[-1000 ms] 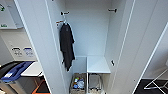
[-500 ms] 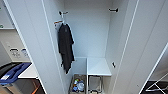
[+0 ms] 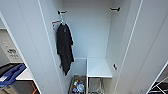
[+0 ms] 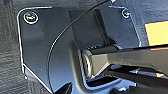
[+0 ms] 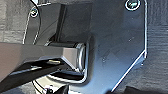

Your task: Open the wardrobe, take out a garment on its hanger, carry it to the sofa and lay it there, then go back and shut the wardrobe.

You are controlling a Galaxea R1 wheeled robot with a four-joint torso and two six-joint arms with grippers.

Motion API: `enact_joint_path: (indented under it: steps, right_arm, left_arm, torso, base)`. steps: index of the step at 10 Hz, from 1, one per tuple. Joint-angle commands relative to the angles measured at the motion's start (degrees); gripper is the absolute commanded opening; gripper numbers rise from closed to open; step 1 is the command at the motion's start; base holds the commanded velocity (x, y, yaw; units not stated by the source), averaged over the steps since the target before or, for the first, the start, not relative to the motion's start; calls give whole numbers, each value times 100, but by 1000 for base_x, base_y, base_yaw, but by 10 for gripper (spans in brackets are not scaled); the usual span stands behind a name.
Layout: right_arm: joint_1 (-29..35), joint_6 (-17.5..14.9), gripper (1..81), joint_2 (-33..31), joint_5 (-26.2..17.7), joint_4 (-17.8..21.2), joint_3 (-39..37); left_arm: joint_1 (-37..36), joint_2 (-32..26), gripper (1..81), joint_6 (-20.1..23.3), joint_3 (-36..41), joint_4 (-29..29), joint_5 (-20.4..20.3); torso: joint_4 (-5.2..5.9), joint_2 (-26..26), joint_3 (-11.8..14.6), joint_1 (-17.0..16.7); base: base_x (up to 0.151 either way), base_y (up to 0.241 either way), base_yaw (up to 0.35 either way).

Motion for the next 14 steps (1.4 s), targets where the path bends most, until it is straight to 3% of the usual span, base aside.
enact_joint_path:
  steps: [1, 4, 6, 7, 8, 9, 10, 11, 12, 14]
  right_arm:
    - [132, -16, 811, 42, -333, -59, 3]
    - [141, 2, 811, 42, -333, -6, 3]
    - [185, 2, 811, 15, -350, 21, 30]
    - [194, 11, 811, -11, -394, 21, 90]
    - [185, 11, 811, -98, -403, 21, 230]
    - [194, 11, 811, -308, -395, 21, 520]
    - [220, 28, 811, -614, -386, 29, 904]
    - [272, 46, 811, -940, -368, 81, 1318]
    - [351, 55, 811, -1463, -350, 282, 1920]
    - [571, 63, 811, -2321, -315, 521, 2788]
  left_arm:
    - [-142, -3, 811, 3, 5, -16, 247]
    - [-28, -196, 811, -462, 5, -315, 273]
    - [60, -197, 811, -375, -3, -895, 678]
    - [60, -170, 811, 662, 5, -1611, 888]
    - [43, -187, 811, 2438, 49, -2876, 976]
    - [43, -283, 811, 4002, 189, -4523, 950]
    - [17, -441, 811, 5178, 381, -5953, 924]
    - [73, -411, 811, 3755, 316, -4469, 833]
    - [-150, -982, 811, 6129, 975, -7219, 915]
    - [-343, -1751, 811, 6155, 1859, -7188, 897]
  torso:
    - [0, 0, -2, 0]
    - [0, 2, 0, -4]
    - [0, 2, 0, -4]
    - [0, 2, 0, -4]
    - [0, 2, 0, -4]
    - [0, 2, 0, -4]
    - [0, 2, 0, -4]
    - [0, 2, 0, -4]
    - [0, 2, 0, -4]
    - [0, 2, 0, -4]
  base:
    - [0, 0, 0]
    - [0, 0, 0]
    - [0, 0, 0]
    - [0, 0, 0]
    - [0, 0, 0]
    - [0, 0, 0]
    - [0, 0, 0]
    - [0, 0, 0]
    - [0, 0, 0]
    - [0, 0, 0]
